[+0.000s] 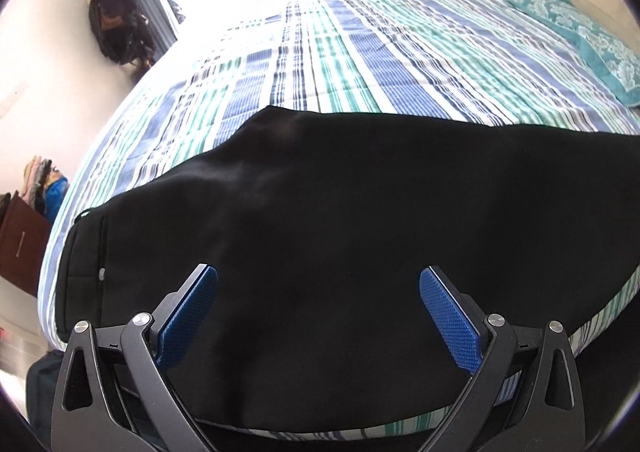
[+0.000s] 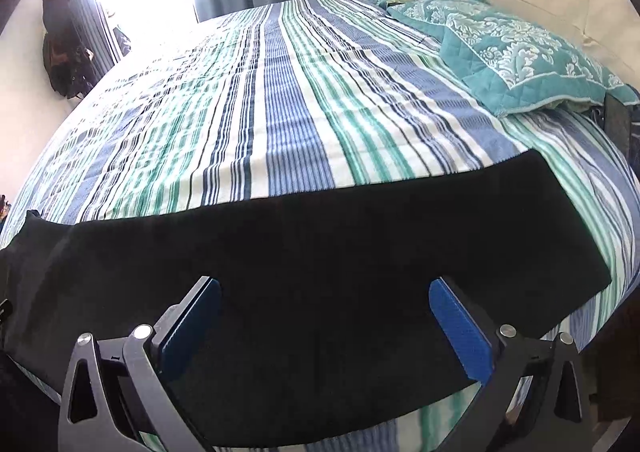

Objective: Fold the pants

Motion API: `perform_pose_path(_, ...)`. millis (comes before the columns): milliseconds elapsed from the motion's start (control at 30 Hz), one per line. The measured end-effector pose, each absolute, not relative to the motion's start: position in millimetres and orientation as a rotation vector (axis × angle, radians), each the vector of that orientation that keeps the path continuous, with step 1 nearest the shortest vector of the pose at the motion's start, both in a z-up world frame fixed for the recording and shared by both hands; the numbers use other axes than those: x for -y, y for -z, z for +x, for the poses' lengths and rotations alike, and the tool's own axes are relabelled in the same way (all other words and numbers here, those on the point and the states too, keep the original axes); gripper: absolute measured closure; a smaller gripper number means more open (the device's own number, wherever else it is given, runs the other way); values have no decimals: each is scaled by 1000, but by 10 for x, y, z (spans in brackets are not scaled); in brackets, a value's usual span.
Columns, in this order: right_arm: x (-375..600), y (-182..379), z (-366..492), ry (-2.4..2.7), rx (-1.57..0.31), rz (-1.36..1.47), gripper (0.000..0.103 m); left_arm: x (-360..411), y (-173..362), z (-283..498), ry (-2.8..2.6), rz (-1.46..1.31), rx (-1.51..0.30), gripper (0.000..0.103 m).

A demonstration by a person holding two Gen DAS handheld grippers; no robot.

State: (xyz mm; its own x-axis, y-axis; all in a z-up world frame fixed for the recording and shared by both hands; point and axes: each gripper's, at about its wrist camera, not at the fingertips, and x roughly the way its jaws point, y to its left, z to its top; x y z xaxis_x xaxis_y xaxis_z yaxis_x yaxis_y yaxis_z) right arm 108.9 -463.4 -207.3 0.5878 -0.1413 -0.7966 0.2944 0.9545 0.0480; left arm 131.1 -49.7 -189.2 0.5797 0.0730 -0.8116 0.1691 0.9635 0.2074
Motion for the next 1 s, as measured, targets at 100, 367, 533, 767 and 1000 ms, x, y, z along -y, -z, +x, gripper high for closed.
perform_pose_path(100,5046,1964,1195,217,-913,155,0,475,1952,1278,57,275,-972,1)
perform_pose_path(367,6282,2032,1112,223,-983,155,0,284,1940,1276,5,225,-990,2)
perform_pose_path(533,6702,2135,986,106,-996,358,2,271,1994,1309,-17,231,-1015,2)
perform_pose_path(767,6709,2303,1122,-29,-1096,398,34,339,2000,1286,-16,274,-1010,2)
perform_pose_path(1000,6803,2386,1265,-81,-1193,481,57,385,2024,1292,-11,289,-1012,1)
